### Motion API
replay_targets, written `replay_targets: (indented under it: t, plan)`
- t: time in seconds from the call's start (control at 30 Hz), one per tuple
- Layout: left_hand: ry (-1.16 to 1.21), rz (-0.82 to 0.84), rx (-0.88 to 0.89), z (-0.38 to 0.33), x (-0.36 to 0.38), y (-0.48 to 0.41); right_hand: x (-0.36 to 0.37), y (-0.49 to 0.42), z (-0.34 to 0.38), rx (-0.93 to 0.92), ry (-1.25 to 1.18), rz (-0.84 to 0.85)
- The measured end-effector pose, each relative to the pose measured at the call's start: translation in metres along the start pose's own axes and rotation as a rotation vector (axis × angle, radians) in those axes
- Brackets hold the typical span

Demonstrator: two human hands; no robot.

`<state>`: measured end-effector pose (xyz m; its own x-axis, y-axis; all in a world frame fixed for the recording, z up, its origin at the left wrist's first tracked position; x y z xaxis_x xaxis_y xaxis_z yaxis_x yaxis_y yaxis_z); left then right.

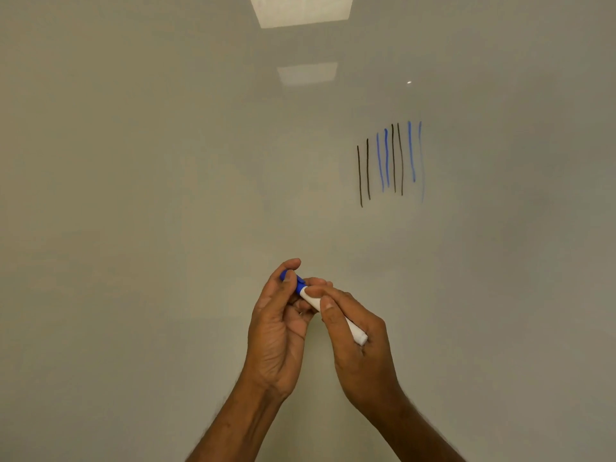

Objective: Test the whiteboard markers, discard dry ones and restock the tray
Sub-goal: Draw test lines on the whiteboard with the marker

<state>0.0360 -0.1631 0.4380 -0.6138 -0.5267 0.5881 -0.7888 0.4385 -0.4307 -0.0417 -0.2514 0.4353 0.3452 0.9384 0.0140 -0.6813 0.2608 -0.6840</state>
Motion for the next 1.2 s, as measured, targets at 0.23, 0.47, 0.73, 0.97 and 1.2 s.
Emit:
replay_targets:
  t: [0.23, 0.47, 0.73, 0.97, 1.2]
  plan:
    - [-0.106, -0.033, -0.003, -0.007, -0.023, 0.009, 0.014, 0.008, -0.008, 0.022, -0.059, 0.037]
    - [-0.378, -0.069, 0.006, -0.013, -0.053, 0.031, 0.023, 0.026, -0.024, 0.093, 0.002, 0.048]
    - [-0.823, -0.161, 0.046, -0.003, -0.113, 0.072, 0.054, 0.059, -0.079, 0.137, 0.428, 0.213]
    - [-1.372, -0.201, 0.035, 0.008, -0.186, 0.128, 0.092, 0.115, -0.126, 0.084, 0.605, 0.266]
    - [-1.879, -0.186, -0.109, 0.024, -0.267, 0.2, 0.143, 0.181, -0.187, 0.112, 0.761, 0.42]
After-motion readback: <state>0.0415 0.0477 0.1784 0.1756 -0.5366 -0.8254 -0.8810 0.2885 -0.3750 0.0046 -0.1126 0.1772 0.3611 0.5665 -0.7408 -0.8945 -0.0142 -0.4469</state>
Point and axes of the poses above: each hand's wrist, its own y-axis away from the middle knuckle, its own x-axis out of the palm, z = x × y, the point moved 6 cm from there along -y, towards the middle knuckle, and after that the axes turned 9 degrees about z, right-handed, at the moved point
